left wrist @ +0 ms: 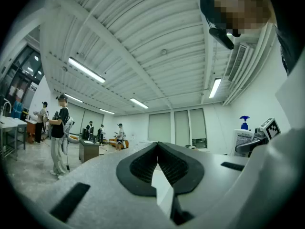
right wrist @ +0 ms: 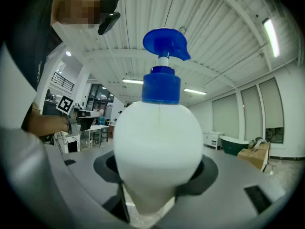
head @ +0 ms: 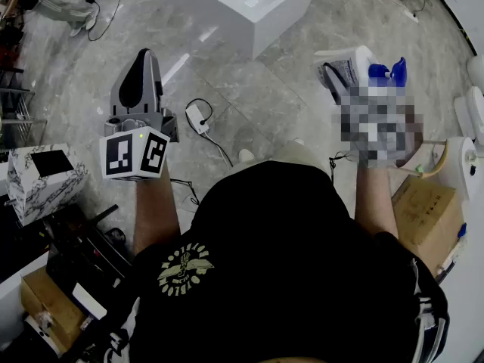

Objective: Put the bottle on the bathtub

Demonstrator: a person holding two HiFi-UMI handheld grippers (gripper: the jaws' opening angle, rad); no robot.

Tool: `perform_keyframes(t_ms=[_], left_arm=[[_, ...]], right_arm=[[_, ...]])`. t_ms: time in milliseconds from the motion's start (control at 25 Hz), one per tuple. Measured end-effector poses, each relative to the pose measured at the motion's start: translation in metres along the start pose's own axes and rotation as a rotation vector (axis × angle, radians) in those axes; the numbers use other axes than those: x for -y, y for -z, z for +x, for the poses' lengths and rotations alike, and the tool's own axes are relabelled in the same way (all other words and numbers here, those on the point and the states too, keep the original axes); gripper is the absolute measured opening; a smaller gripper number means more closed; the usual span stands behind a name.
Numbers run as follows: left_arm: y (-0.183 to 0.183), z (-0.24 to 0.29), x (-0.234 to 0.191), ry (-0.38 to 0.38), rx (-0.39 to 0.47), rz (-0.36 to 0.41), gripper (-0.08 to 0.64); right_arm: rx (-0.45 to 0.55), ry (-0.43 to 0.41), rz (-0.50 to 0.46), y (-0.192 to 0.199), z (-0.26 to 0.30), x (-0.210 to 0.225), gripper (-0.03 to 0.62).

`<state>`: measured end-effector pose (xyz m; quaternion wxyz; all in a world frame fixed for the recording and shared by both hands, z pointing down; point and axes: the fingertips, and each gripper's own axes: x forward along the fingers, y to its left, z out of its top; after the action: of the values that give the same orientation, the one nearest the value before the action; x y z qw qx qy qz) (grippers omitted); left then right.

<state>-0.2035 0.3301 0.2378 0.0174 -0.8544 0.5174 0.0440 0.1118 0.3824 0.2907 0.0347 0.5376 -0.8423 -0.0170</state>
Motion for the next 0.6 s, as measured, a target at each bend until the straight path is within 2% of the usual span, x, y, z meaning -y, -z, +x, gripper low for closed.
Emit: perform_keyframes(t_ms=[280, 520, 600], left_arm=[[0.004, -0.022, -0.008, -0.016, 0.006, -0.013, 0.009], [0.023, -0.024, -0.018, -0.042, -0.041, -0.022, 0.009], [0.013, -0.02, -0.015, -0.033, -0.01, -0.019, 0.009]], right_arm=[[0.028, 0.027, -0.014, -0.017, -0.022, 0.0, 0.262], [0.083, 0.032, 0.002, -0.024, -0.023, 0.004, 0.262], [0.085, 0.036, -0.003, -0.025, -0.022, 0.006, 0.263]])
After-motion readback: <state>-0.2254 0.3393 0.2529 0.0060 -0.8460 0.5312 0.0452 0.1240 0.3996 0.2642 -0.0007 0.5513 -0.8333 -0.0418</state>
